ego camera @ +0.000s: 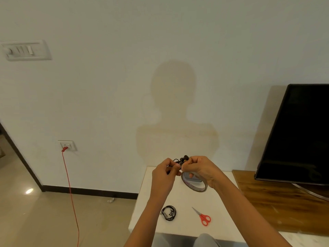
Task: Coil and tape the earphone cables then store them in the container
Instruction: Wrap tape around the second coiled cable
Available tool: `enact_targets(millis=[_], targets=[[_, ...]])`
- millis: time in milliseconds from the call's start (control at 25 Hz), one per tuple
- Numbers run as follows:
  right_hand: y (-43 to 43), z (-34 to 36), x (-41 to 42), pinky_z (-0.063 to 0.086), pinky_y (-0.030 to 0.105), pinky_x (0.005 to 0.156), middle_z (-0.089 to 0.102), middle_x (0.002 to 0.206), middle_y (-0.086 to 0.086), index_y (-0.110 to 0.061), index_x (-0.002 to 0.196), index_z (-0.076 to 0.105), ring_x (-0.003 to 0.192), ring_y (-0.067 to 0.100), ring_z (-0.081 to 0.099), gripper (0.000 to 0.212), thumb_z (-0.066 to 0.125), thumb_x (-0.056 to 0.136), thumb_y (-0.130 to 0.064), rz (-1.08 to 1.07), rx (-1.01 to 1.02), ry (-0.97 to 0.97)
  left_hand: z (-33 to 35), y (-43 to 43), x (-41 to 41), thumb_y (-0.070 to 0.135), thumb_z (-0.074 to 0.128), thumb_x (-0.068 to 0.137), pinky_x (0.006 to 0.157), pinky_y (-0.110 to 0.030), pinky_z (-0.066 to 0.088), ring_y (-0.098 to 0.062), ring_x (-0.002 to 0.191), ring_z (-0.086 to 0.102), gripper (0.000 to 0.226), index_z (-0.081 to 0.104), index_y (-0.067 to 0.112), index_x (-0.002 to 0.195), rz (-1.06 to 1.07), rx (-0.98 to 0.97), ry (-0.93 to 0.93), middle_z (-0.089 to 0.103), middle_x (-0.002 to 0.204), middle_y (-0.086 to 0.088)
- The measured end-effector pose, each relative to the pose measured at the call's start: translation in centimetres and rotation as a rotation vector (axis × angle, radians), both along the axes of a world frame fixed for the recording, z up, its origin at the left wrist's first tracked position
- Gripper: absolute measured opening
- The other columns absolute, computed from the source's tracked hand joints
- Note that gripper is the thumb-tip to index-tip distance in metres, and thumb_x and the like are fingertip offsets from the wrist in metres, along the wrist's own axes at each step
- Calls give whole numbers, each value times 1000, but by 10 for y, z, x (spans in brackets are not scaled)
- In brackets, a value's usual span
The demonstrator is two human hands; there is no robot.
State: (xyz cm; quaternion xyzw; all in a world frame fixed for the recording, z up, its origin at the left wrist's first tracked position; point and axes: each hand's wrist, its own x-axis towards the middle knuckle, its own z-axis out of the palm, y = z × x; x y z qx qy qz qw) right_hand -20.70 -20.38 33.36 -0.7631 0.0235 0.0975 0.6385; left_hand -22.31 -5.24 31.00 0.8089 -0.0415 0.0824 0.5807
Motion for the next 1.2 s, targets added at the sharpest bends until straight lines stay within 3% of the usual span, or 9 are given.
enact_targets(millis=[120,240,400,480,640,880,1000,1120,1200], targets=[[0,-1,0,48,36,72,68,78,17,-3,72,66,72,28,59,6,71,74,-3,-39,12,-16,-3,-5,2,31,56,95,50,-16,42,-8,54,59,25,62,15,76,15,47,-32,72,66,4],[2,-3,-2,54,34,76,67,68,12,-5,66,66,72,27,64,11,69,75,0,-63,-22,-41,-5,-9,4,39,56,93,53,-22,45,-22,63,64,34,63,10,76,39,55,-47,72,67,-3],[3,-5,-3,53,37,76,67,72,15,-7,65,69,67,23,61,13,69,75,1,-57,-7,-54,-7,-9,4,33,56,94,52,-11,43,-9,58,62,30,63,10,77,46,88,-87,72,68,2],[1,-2,-4,50,30,66,69,78,14,-7,70,70,59,16,58,9,71,77,-3,-52,26,-20,-9,-6,5,29,56,95,53,-16,44,-12,61,62,25,65,11,79,24,102,-110,72,71,1],[-4,2,-3,44,18,48,69,73,6,-9,76,71,50,8,55,5,72,80,-6,-47,139,101,-16,0,6,27,56,95,64,-25,45,-17,71,61,16,66,19,85,-47,236,-192,69,74,1],[0,-6,0,32,20,50,59,70,10,-9,76,71,51,9,47,2,74,76,-9,-105,116,210,-18,4,5,34,58,92,67,-25,46,-7,79,58,13,67,25,88,-77,439,-281,67,81,9],[3,-11,0,32,22,53,56,63,6,-9,73,70,51,9,45,5,75,72,-10,-169,110,203,-17,3,5,36,60,90,63,-17,46,-3,73,61,17,67,22,86,-115,266,-184,68,76,11],[4,-15,-2,33,21,50,59,63,7,-11,70,68,49,8,45,8,76,71,-11,-169,84,176,-10,0,3,40,51,95,53,-12,39,-4,57,58,29,65,17,84,-61,75,5,67,66,8],[5,-15,-5,34,22,52,63,68,9,-12,69,70,50,9,47,6,75,71,-11,-149,66,153,-8,0,3,39,48,97,57,-14,42,-9,70,67,27,65,19,88,-49,-1,119,72,74,6]])
